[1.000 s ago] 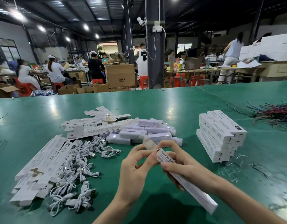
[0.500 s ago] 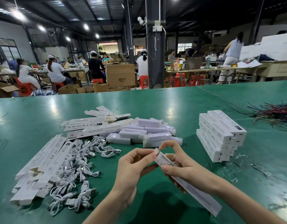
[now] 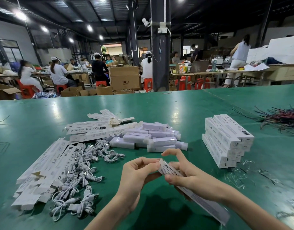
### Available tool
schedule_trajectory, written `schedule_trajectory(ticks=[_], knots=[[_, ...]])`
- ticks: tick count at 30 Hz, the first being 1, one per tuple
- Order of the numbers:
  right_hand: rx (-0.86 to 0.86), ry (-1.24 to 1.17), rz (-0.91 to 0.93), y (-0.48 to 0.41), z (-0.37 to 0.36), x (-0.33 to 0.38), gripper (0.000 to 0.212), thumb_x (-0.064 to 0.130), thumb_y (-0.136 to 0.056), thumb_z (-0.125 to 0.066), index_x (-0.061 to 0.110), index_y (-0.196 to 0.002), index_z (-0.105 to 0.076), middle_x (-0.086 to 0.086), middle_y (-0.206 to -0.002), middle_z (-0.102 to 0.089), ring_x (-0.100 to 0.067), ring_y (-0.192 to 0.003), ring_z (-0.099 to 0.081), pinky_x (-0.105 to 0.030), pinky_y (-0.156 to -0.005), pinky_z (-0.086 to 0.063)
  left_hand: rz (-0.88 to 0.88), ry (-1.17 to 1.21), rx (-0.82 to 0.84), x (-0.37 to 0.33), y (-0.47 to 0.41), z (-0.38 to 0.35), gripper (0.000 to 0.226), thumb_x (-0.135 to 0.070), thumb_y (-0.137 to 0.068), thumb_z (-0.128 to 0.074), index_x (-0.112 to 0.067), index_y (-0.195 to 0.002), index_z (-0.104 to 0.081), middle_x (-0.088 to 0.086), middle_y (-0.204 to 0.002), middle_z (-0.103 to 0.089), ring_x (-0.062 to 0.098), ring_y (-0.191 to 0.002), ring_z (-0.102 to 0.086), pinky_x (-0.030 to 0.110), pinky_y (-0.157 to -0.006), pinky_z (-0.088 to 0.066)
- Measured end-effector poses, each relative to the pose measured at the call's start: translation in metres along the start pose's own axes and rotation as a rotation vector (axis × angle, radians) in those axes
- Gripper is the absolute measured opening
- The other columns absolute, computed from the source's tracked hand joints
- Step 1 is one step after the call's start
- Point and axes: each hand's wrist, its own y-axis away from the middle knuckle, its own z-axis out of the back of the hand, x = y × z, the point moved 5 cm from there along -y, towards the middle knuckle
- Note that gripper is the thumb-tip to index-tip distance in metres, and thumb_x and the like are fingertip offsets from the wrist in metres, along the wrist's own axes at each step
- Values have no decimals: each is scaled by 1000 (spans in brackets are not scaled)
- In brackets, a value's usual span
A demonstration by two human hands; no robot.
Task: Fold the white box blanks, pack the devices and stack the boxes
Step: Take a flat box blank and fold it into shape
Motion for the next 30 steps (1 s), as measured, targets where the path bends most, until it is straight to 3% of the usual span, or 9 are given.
schedule_trajectory(ticks=[7, 11, 13, 15, 18, 21, 26, 30], knots=[[20, -34, -54, -1, 3, -5, 45, 31, -90, -58, 33, -126, -31, 5, -82, -50, -11, -79, -44, -27, -77, -38, -90, -87, 90, 1, 1, -3, 8, -4, -74, -77, -2, -68, -71, 14, -92, -73, 19, -79, -69, 26, -71, -56], [38, -50, -101, -1, 2, -10, 45, 31, -89, -58, 30, -127, -33, 0, -82, -48, -14, -79, -43, -28, -78, -37, -132, -274, 106, 9, -3, -2, 10, 3, -81, -69, 1, -73, -65, 13, -96, -72, 20, -84, -67, 31, -76, -56], [15, -39, -112, -3, 2, -14, 44, 35, -89, -58, 30, -126, -34, -3, -89, -53, -13, -82, -47, -29, -81, -40, -113, -283, 113, 15, -5, -3, 8, 3, -84, -67, -2, -81, -62, 10, -95, -72, 20, -85, -68, 35, -78, -58], [-27, -75, -132, -6, 2, -17, 45, 35, -90, -61, 30, -126, -34, -2, -95, -59, -10, -82, -54, -26, -79, -46, -99, -253, 100, 19, -7, -3, 7, 1, -86, -65, -3, -91, -61, 8, -89, -74, 19, -81, -69, 30, -75, -57], [-33, -299, -217, -8, 2, -21, 57, 28, -85, -71, 31, -128, -34, -6, -99, -59, -18, -73, -62, -28, -58, -53, -65, -122, -16, 19, -11, 5, 11, 0, -83, -67, -2, -93, -66, 9, -82, -74, 17, -75, -68, 22, -70, -56], [7, -393, -280, -6, 5, -21, 61, 22, -80, -71, 27, -130, -35, -12, -100, -60, -24, -68, -62, -31, -51, -52, -50, 63, -200, 10, -20, 25, 10, -1, -80, -67, 0, -90, -66, 10, -82, -73, 14, -72, -70, 18, -65, -56], [23, -448, -338, -8, 6, -23, 51, 21, -84, -62, -1, -128, -47, -12, -90, -67, -18, -61, -57, -26, -50, -50, -41, 188, -406, -3, -28, 58, 6, 3, -87, -62, -3, -86, -62, 10, -79, -71, 11, -65, -69, 21, -70, -59], [26, -560, -243, -6, 8, -15, 59, 9, -83, -69, 13, -137, -45, -31, -105, -63, -26, -72, -62, -33, -64, -55, 7, 210, -459, 0, -28, 62, 9, 2, -88, -63, -6, -83, -60, 9, -81, -68, 13, -66, -65, 22, -67, -59]])
